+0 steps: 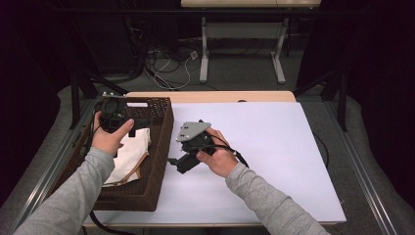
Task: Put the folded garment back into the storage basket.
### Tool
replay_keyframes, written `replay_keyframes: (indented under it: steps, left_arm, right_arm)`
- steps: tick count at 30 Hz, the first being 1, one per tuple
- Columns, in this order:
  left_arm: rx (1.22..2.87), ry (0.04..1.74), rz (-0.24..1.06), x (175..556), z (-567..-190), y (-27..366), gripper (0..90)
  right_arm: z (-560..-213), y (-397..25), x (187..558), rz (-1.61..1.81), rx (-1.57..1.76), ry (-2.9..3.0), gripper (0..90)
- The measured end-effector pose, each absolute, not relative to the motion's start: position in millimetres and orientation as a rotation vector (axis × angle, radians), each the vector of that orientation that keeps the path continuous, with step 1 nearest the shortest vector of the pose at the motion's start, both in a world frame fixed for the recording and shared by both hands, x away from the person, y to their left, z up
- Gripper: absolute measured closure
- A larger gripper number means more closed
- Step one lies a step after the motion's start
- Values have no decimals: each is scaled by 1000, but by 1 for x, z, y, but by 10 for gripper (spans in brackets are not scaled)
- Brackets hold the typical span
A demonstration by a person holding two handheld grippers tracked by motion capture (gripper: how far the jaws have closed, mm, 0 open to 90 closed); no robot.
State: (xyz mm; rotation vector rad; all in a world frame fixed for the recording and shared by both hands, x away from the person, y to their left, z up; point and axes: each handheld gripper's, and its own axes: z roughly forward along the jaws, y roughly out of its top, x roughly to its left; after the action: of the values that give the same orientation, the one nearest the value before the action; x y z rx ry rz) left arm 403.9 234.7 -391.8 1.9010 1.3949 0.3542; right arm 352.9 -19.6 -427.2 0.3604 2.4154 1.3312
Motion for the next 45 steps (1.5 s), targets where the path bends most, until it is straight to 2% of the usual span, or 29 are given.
replay_keyframes:
  steps: [9,22,34,40,45]
  left_arm:
    - [1929,1265,346,388,-386,213,1]
    - [1943,1188,324,370,-390,183,1]
    - [1964,1078,294,344,-401,140,1]
    - [1992,1026,291,334,-415,118,1]
    - [1951,996,230,327,-432,107,1]
  right_arm:
    - [-419,-39,355,1343,439,2416,0]
    - [-418,-67,353,1305,506,2396,0]
    - [-419,-127,343,1288,659,2316,0]
    - [-428,-147,340,1300,721,2288,0]
    - [-444,-174,329,1313,817,2243,0]
